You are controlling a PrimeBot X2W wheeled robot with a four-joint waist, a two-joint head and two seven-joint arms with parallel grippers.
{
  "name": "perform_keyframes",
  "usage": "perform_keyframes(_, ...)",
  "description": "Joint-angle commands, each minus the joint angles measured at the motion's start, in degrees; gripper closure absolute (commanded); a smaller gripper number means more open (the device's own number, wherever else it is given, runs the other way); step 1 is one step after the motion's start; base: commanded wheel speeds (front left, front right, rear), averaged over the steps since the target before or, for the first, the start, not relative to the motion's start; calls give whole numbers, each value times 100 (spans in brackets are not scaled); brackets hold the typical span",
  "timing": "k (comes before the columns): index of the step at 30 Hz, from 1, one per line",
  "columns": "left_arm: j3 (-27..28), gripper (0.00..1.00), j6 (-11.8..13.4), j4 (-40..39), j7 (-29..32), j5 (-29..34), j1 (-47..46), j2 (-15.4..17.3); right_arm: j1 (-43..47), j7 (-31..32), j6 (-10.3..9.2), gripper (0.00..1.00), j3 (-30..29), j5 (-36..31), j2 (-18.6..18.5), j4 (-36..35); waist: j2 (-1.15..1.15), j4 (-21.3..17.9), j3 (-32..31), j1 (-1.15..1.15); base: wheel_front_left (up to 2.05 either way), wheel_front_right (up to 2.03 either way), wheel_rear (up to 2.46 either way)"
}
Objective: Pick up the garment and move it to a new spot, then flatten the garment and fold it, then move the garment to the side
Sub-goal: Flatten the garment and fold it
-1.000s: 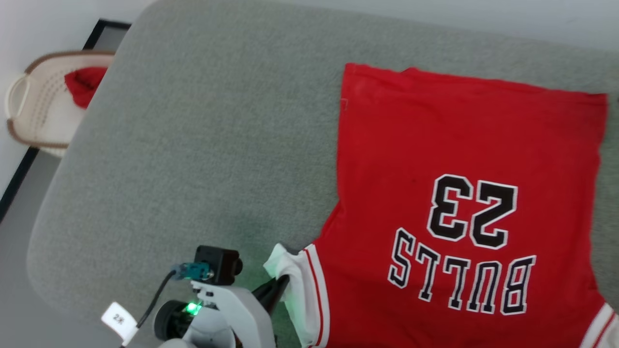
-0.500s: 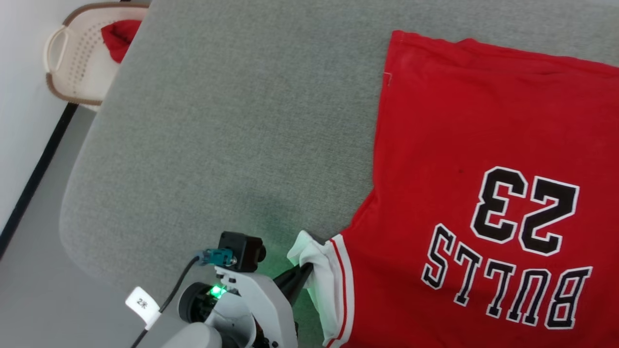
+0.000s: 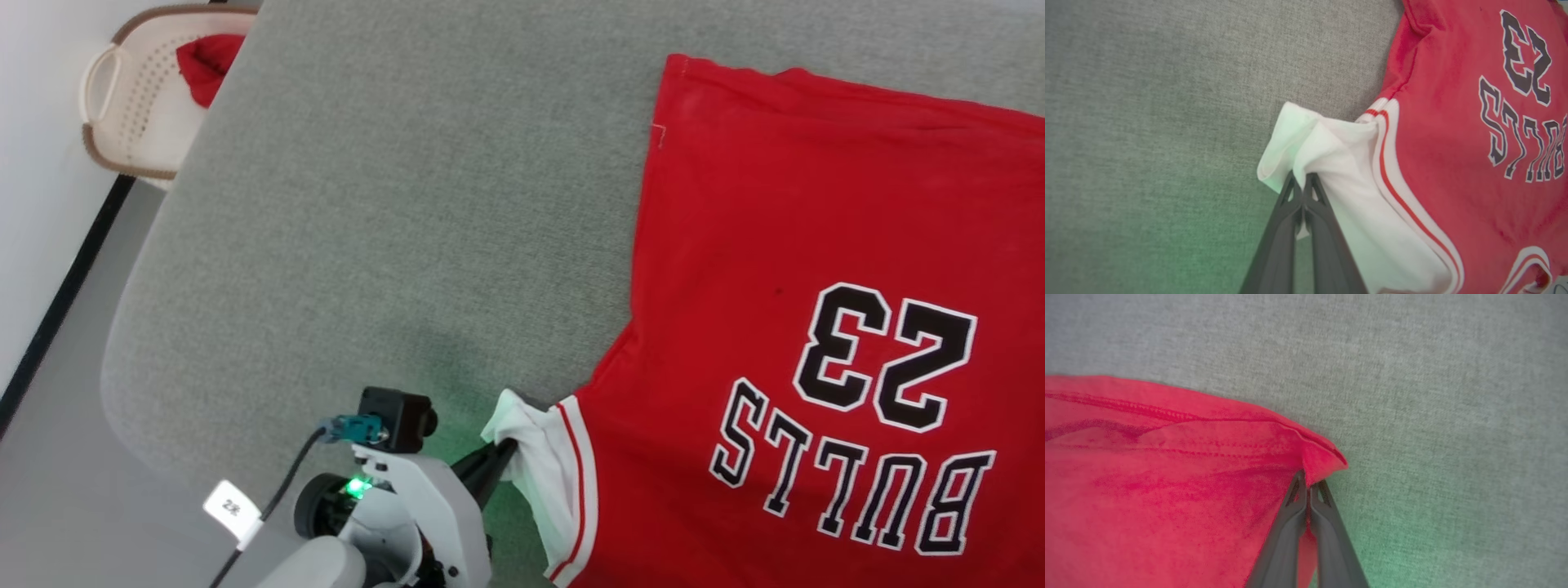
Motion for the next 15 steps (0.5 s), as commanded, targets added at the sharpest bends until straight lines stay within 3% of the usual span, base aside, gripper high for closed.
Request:
perform_keyframes(1, 55, 100, 6, 25, -40, -36, 22, 52, 234, 52, -4, 100, 110, -30, 109, 117, 0, -150, -140, 0, 0, 0, 0)
perform_keyframes(11, 221, 100, 146, -14, -64, -75, 212, 319, 513, 155, -4, 100, 617, 654, 102, -653, 0, -644, -610, 0, 0, 0, 0)
perform_keyframes(15, 300, 100, 234, -90, -56, -111, 350, 470, 1116, 212, -4, 100, 953, 1208, -92, -1447, 0, -929, -853, 0, 0, 0, 0)
